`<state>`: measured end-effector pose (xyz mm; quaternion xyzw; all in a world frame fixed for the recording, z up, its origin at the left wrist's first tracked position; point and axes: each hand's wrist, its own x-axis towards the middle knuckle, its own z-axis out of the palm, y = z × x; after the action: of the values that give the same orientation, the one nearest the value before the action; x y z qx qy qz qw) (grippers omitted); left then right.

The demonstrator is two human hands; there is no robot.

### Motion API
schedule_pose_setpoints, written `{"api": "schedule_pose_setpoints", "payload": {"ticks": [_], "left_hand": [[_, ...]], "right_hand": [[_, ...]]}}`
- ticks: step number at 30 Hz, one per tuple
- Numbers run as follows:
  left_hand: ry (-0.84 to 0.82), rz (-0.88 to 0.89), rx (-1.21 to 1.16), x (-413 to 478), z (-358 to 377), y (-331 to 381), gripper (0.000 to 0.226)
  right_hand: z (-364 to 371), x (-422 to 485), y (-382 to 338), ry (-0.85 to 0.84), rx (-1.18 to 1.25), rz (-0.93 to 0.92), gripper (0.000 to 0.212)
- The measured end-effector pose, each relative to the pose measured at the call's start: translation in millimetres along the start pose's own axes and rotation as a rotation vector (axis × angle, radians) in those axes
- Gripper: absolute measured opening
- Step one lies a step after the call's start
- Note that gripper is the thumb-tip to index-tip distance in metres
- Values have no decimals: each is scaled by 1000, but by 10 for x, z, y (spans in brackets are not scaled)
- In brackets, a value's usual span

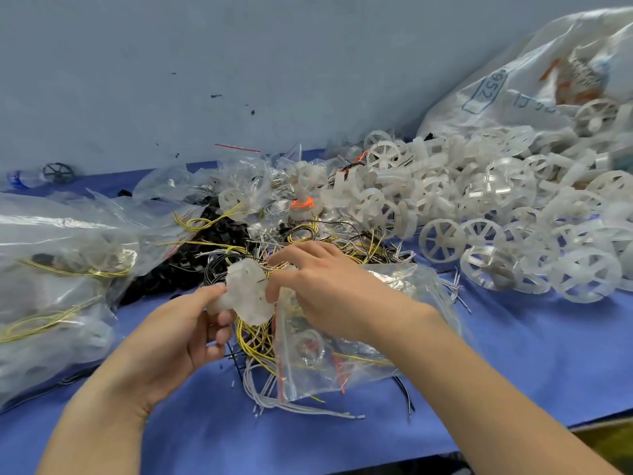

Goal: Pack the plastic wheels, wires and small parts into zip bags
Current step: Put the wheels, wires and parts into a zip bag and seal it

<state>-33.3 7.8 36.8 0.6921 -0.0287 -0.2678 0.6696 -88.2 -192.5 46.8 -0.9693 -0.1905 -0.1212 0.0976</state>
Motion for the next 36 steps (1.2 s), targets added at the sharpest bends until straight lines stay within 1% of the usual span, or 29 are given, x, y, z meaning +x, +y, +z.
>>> {"api": "schedule_pose_setpoints", "payload": {"ticks": [3,6,9,11,13,15,17,18,20,23,26,30,33,36], "left_hand": [[12,4,-35,10,-44,1,39],[-17,1,-30,14,-65,-8,39],[-95,-10,33,7,-45,-18,33],[-145,-24,34,5,-22,-23,38],[-182,-34,11,2,-6,-24,43],[-230,-35,-4,-5,26,-20,41],[-271,-35,2,-17,85,-26,31],[-277,-32,2,-21,126,-36,26],[-252,-10,19,-29,202,-50,27],[-159,84,184,-69,261,19,28],[-91,218,370,-134,251,168,23],[-172,325,574,-191,340,284,21],[-272,428,714,-170,474,320,21],[-374,445,809,-140,588,358,24]], "right_hand": [[11,-13,34,7,2,7,43],[14,-33,74,1,-1,2,41],[4,-37,91,22,23,12,27],[-16,-34,111,49,82,32,21],[-46,-35,131,80,169,56,22],[-73,-42,143,121,230,72,25],[-84,-48,148,163,267,86,27],[-81,-49,153,182,281,92,26],[-76,-51,170,218,295,99,24],[-89,-60,202,245,333,118,27],[-126,-65,240,284,418,158,33],[-196,-64,258,347,462,183,44],[-221,-60,232,320,475,187,34],[-241,-53,184,257,456,163,30]]}}
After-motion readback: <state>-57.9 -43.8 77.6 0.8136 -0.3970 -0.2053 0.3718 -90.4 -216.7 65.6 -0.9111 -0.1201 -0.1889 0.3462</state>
